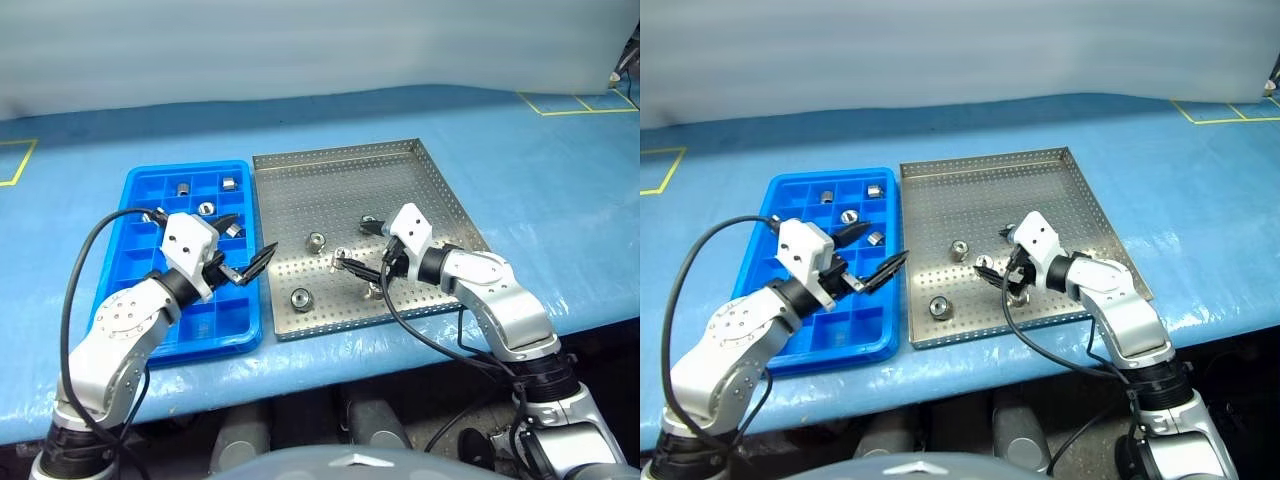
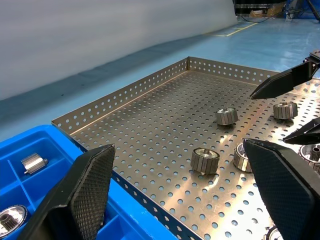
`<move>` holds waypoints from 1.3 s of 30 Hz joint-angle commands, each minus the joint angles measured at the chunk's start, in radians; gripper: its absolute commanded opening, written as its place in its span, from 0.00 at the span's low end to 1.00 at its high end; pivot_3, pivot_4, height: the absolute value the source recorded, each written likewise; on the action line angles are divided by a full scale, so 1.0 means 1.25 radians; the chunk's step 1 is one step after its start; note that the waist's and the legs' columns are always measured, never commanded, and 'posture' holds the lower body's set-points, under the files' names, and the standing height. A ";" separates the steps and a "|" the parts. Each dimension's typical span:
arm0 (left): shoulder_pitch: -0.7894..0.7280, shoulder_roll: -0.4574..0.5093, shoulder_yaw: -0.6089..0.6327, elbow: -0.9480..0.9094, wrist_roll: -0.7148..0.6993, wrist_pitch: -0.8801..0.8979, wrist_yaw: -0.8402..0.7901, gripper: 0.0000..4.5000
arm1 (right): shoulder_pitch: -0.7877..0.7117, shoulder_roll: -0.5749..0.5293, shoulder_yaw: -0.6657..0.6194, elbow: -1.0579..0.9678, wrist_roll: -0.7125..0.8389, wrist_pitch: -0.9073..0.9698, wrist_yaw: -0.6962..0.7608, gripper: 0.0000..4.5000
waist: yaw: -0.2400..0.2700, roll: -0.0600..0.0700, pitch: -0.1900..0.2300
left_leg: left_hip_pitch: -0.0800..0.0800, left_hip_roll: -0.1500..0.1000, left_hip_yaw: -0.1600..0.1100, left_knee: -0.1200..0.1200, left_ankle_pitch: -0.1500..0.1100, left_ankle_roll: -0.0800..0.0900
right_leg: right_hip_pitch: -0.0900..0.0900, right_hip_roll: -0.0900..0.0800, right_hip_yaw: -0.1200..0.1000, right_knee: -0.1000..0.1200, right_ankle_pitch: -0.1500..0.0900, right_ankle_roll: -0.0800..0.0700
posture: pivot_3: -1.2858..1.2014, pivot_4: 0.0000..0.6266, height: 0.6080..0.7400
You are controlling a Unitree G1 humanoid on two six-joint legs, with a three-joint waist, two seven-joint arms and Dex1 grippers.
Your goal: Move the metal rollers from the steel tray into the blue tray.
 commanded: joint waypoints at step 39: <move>-0.399 -0.210 -0.258 0.547 0.303 0.100 0.061 1.00 | 0.076 0.022 -0.052 -0.121 -0.002 -0.021 -0.106 1.00 | -0.084 0.000 0.000 | 0.001 -0.002 0.000 0.006 0.000 0.000 | 0.000 0.000 0.004 0.008 0.001 0.003 | 0.42 0.24 1.00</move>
